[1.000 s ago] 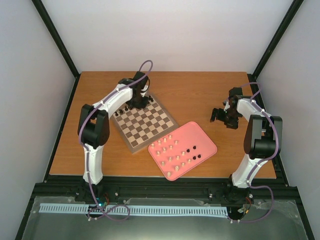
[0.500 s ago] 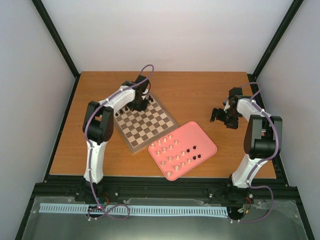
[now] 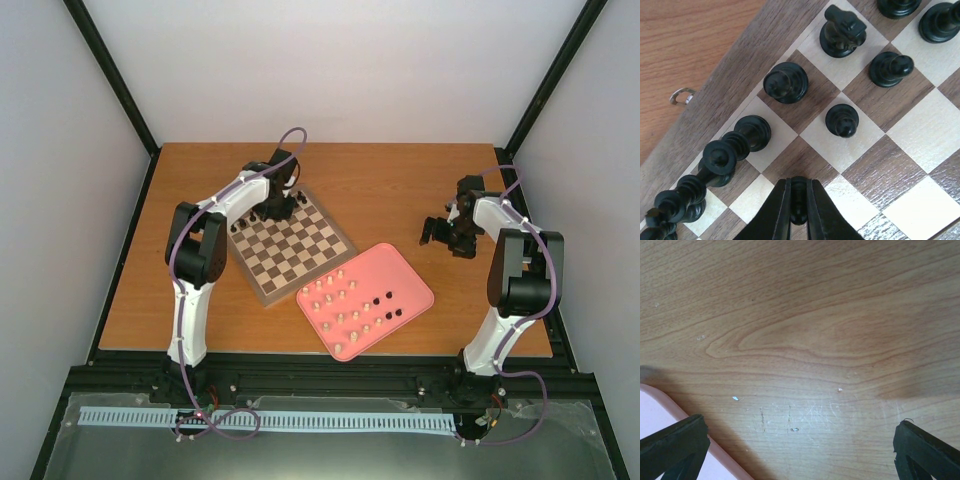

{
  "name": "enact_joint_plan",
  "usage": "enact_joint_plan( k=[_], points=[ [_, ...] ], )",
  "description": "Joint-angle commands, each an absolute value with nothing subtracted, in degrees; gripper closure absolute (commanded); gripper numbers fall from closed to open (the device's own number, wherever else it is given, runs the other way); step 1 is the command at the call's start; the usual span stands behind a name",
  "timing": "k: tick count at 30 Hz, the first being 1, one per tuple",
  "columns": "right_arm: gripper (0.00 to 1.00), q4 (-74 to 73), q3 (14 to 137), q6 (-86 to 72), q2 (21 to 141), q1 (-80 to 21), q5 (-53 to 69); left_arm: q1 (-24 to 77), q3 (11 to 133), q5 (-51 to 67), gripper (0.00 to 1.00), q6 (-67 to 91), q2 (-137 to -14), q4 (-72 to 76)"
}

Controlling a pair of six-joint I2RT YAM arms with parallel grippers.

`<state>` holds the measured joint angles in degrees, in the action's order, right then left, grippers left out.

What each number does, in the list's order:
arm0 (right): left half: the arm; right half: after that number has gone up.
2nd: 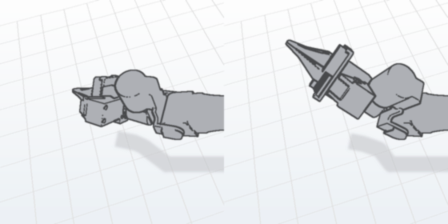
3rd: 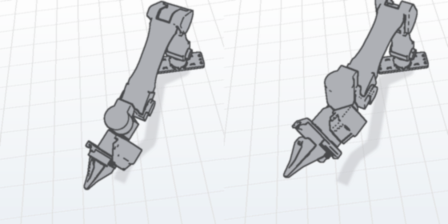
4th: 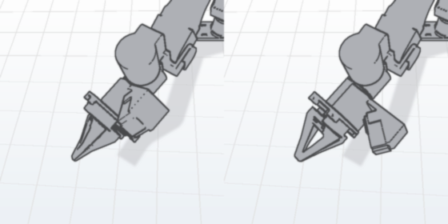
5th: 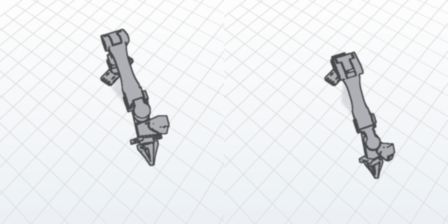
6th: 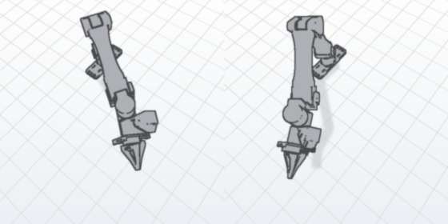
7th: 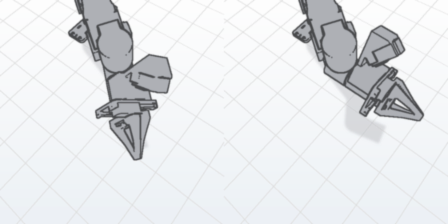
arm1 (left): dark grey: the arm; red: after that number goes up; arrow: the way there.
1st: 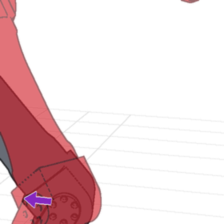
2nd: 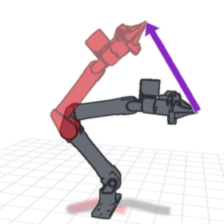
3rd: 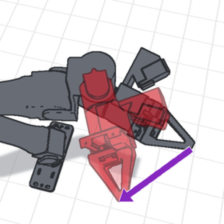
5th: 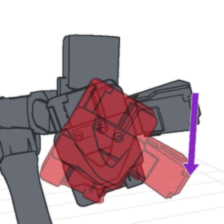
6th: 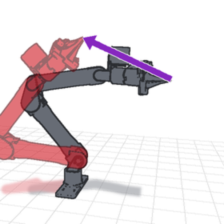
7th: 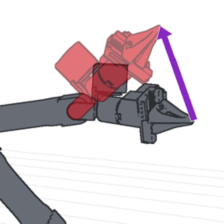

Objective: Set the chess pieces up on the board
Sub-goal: Place the chess piece on the chessboard.

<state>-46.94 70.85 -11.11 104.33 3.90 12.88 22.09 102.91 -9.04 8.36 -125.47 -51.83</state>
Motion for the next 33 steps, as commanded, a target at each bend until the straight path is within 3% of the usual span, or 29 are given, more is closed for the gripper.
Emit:
enact_joint_plan(
  k=[1,15,25,33],
  points=[
    [0.0,-46.99,71.19,-10.42,105.03,3.48,12.94,21.25,105.42,-9.81,0.9,9.05,-126.67,-50.49],
    [0.0,-47.04,71.28,-10.33,105.12,3.51,13.09,21.23,105.64,-9.41,0.79,8.97,-127.03,-50.33],
    [0.0,-47.09,71.28,-10.27,105.12,3.5,13.1,21.18,106.34,-9.13,0.78,8.96,-125.85,-51.08],
    [0.0,-46.94,71.26,-10.26,105.21,3.43,13.55,21.58,103.4,-4.43,0.56,9.05,-117.4,-52.06]
  ],
)
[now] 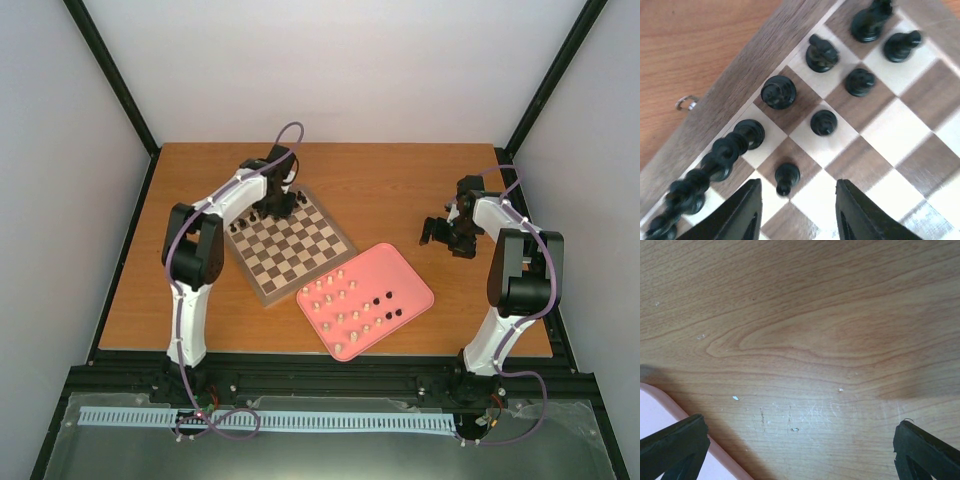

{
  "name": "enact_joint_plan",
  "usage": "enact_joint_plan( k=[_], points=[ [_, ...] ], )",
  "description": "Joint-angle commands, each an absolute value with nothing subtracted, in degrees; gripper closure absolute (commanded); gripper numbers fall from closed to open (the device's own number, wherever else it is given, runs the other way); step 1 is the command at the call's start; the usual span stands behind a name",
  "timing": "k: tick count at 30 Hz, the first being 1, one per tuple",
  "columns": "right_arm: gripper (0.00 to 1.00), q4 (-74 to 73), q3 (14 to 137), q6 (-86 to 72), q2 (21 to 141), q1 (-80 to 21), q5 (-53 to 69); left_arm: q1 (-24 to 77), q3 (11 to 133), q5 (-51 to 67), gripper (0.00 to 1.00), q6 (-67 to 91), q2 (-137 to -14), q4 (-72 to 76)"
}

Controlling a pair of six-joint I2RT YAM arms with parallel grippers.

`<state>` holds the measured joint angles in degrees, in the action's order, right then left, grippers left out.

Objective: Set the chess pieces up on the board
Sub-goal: Place the chess piece on the chessboard, then pick up the chess piece from the storage box.

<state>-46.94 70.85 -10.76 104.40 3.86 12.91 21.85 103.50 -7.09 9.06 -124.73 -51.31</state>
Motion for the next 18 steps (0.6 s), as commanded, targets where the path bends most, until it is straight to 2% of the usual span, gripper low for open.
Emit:
enact_joint_plan(
  k=[1,6,12,18],
  points=[
    [0.0,-46.93,71.25,-10.2,105.21,3.5,13.56,21.8,102.91,-4.03,0.52,8.83,-116.13,-52.2],
    [0.0,-47.01,71.45,-10.2,105.07,3.43,13.51,24.66,101.19,-3.53,0.39,8.42,-110.22,-53.65],
    [0.0,-46.98,71.27,-10.39,104.69,3.43,13.37,33.12,98.9,-0.67,0.4,7.25,-105.68,-54.32],
    [0.0,-46.83,71.0,-10.5,104.18,3.43,13.42,45.2,98.33,1.29,0.42,4.66,-107.74,-54.39]
  ],
)
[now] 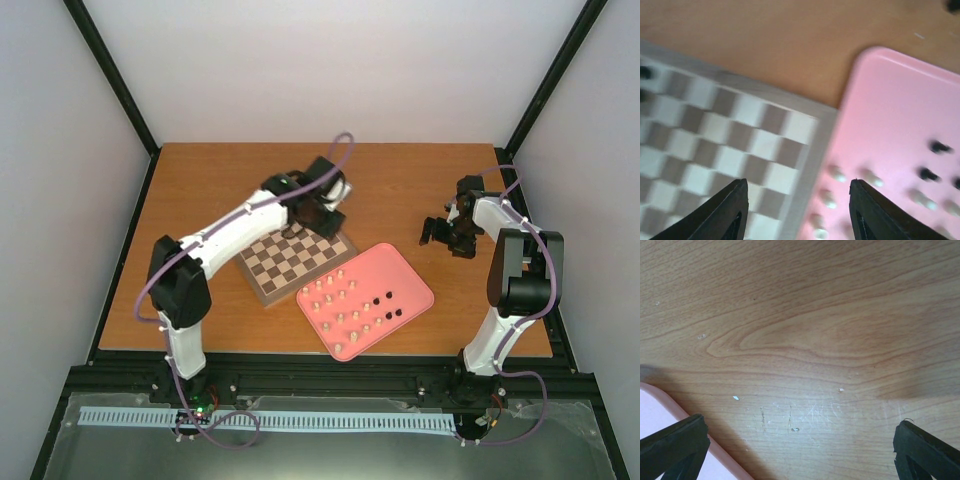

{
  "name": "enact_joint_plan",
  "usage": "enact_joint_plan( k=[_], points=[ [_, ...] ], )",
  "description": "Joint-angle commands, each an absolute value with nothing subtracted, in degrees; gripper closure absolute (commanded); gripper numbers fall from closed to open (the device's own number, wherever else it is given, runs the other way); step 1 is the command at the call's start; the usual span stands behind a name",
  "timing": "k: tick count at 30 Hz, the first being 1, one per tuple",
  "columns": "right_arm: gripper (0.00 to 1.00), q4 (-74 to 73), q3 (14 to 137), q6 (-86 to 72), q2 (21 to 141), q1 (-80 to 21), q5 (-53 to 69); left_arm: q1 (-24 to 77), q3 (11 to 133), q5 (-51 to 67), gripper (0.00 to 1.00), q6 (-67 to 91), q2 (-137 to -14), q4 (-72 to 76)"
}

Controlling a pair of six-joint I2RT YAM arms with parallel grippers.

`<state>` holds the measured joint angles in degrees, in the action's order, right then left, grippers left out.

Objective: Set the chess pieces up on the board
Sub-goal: Pick up the chess piece from the storage box.

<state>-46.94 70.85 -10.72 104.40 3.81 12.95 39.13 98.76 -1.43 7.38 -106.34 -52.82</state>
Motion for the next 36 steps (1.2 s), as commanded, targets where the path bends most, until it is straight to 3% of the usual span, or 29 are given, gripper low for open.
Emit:
enact_joint_plan(
  k=[1,9,22,31,36],
  points=[
    [0.0,-46.78,70.86,-10.46,104.01,3.38,13.37,46.71,98.58,1.77,0.42,4.52,-108.63,-54.28],
    [0.0,-46.76,70.58,-10.46,103.06,3.34,13.27,54.65,101.57,3.09,0.44,2.09,-116.87,-53.66],
    [0.0,-46.47,70.4,-10.72,102.91,3.34,13.61,59.18,108.33,7.29,0.46,1.31,-124.27,-54.83],
    [0.0,-46.41,70.39,-11.4,102.84,3.29,13.0,60.26,106.75,7.9,0.6,1.76,-124.75,-54.84],
    [0.0,-46.57,70.49,-11.52,102.75,3.34,12.5,60.88,106.12,8.47,0.62,2.34,-125.68,-54.15]
  ],
)
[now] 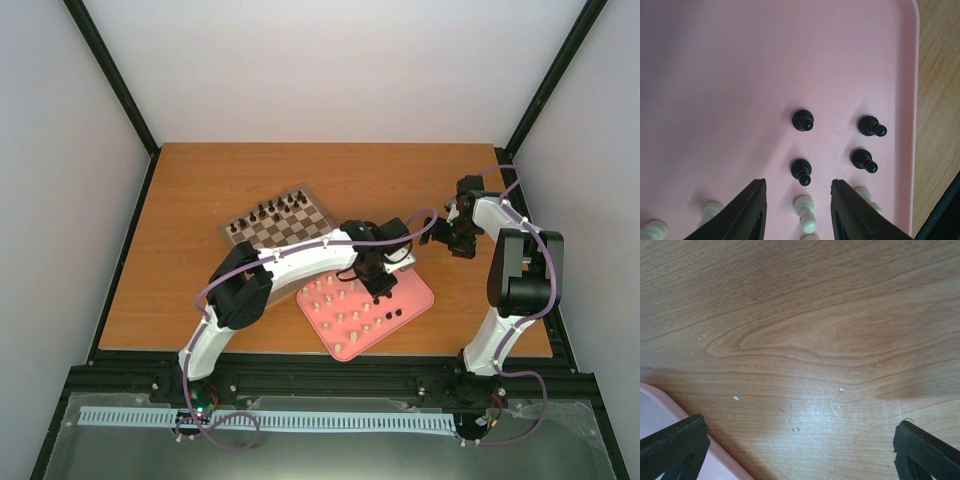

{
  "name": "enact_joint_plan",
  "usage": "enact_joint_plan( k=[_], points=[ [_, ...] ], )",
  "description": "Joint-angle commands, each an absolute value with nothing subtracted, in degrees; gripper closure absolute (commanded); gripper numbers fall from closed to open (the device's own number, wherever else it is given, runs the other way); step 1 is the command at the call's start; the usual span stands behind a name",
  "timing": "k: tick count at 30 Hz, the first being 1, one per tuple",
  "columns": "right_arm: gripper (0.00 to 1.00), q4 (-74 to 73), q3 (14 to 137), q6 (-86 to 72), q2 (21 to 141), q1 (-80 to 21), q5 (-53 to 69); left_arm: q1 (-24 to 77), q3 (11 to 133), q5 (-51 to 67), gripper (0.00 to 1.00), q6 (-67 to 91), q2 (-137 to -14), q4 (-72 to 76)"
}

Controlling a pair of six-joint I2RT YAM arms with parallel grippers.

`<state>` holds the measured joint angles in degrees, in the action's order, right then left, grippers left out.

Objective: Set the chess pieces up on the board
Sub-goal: Pick up the chess piece from the storage box.

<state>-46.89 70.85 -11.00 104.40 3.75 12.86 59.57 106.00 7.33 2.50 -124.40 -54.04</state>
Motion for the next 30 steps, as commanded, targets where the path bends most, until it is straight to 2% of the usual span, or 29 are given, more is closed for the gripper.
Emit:
enact_joint_plan(
  k=[1,8,14,30],
  points=[
    [0.0,-46.58,70.53,-11.51,102.77,3.34,12.48,60.98,105.82,8.4,0.62,2.63,-125.75,-53.89],
    [0.0,-46.32,70.5,-11.69,102.84,3.32,12.87,61.17,102.07,8.53,0.61,4.96,-125.25,-51.39],
    [0.0,-46.35,70.36,-11.61,102.59,3.26,12.59,61.17,100.0,9.45,0.68,5.23,-125.71,-49.69],
    [0.0,-46.4,69.83,-11.51,101.81,3.27,12.61,61.17,100.52,9.88,0.71,5.45,-127.66,-48.15]
  ],
)
